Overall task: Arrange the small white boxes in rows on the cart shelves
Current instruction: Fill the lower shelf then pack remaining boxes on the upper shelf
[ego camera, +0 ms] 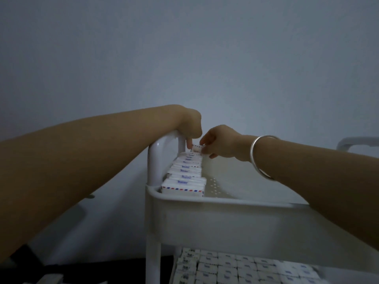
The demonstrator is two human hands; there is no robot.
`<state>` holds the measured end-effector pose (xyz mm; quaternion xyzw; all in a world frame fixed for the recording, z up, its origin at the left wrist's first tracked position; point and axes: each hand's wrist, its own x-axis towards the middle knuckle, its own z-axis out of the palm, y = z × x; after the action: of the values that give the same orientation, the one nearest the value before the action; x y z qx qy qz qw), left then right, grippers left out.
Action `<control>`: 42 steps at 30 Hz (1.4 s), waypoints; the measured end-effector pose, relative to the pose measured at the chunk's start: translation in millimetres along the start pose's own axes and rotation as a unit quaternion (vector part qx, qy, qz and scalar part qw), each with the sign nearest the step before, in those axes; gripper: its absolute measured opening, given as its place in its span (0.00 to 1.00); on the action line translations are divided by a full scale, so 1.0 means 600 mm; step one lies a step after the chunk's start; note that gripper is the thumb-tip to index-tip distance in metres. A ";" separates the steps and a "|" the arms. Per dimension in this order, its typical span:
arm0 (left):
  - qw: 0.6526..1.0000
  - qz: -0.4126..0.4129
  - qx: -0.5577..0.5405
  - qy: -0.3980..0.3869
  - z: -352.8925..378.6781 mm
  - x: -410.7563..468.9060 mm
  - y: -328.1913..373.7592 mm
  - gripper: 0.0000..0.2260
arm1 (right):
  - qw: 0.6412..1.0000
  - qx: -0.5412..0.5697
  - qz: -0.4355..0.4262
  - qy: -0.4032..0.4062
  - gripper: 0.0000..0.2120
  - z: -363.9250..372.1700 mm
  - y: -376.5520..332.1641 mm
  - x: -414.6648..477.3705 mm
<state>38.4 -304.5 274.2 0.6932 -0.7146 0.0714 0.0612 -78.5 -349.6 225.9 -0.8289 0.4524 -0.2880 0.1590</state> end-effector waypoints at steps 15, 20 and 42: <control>0.841 -0.080 -0.462 0.269 0.026 -0.091 -0.065 0.11 | 0.995 0.078 0.057 -0.035 0.27 0.010 -0.016 -0.043; 0.818 -0.074 -0.483 0.303 0.059 -0.195 -0.081 0.13 | 1.000 -0.003 -0.012 -0.010 0.19 -0.018 -0.054 -0.081; 0.955 -0.106 -0.264 0.085 0.424 -0.752 -0.151 0.12 | 0.954 -0.050 -0.186 -0.230 0.05 0.379 -0.055 -0.564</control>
<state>146.4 88.5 -58.2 0.7153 -0.6229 -0.0682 0.3093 -59.0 -46.3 -47.6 -0.9490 0.2552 -0.0910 0.1612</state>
